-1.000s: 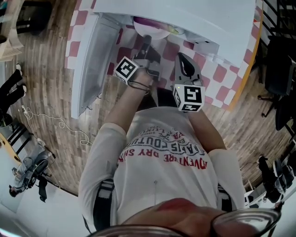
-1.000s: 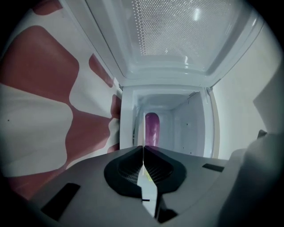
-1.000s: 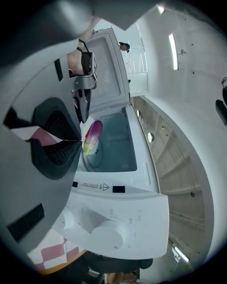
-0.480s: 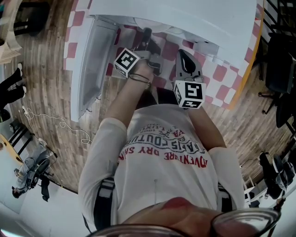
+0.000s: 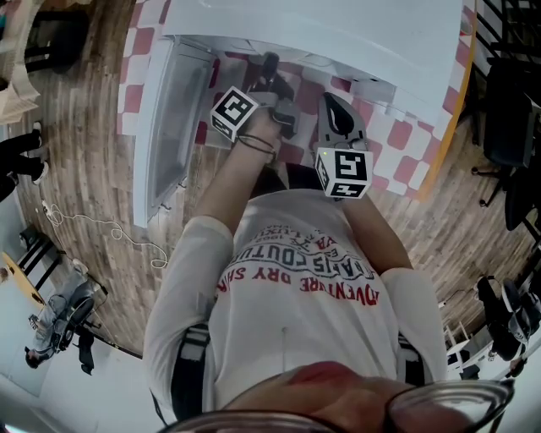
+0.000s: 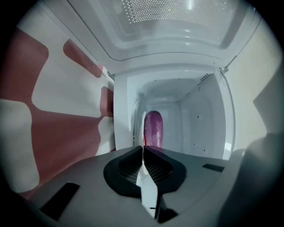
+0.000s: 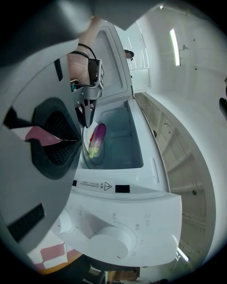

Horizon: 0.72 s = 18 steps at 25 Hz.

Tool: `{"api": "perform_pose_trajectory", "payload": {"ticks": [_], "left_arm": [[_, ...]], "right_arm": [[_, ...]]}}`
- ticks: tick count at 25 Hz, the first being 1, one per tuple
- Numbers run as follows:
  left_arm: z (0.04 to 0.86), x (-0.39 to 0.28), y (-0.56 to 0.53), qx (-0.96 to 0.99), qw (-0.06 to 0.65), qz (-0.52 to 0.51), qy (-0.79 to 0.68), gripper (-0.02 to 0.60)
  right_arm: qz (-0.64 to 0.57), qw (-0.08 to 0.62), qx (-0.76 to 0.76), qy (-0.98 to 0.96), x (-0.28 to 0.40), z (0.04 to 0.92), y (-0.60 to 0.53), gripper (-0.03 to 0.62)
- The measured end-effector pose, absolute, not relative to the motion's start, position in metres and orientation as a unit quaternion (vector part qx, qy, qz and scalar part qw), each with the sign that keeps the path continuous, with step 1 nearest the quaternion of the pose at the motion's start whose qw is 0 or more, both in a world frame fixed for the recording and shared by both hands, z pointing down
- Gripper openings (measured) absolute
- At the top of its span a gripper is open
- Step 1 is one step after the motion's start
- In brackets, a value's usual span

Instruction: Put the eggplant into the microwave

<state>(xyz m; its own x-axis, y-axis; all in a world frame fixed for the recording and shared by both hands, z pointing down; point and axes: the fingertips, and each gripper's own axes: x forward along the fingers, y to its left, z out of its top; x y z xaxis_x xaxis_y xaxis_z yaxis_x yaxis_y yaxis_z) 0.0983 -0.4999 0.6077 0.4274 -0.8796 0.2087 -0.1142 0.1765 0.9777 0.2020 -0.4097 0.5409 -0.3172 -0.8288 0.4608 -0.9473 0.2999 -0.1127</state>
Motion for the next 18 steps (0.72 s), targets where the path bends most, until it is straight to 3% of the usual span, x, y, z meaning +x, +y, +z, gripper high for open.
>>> {"api": "perform_pose_trajectory", "payload": {"ticks": [6,10,11,17,18], "left_arm": [[0.603,0.097,-0.499,0.571,0.623,-0.307,-0.437,0.036],[0.594,0.098,-0.493,0.574,0.625,-0.323,-0.42,0.219],[0.594,0.099,-0.49,0.573,0.628,-0.324,-0.416,0.24],[0.586,0.096,-0.467,0.605,0.618,-0.283,-0.413,0.25],[0.584,0.096,-0.462,0.616,0.614,-0.269,-0.414,0.227]], "right_arm": [[0.185,0.161,0.564,-0.789,0.199,0.539,-0.404,0.026],[0.182,0.157,0.569,-0.786,0.199,0.534,-0.398,0.026],[0.18,0.156,0.571,-0.786,0.199,0.533,-0.397,0.026],[0.174,0.152,0.578,-0.782,0.197,0.524,-0.39,0.026],[0.174,0.152,0.58,-0.781,0.197,0.523,-0.388,0.026]]}}
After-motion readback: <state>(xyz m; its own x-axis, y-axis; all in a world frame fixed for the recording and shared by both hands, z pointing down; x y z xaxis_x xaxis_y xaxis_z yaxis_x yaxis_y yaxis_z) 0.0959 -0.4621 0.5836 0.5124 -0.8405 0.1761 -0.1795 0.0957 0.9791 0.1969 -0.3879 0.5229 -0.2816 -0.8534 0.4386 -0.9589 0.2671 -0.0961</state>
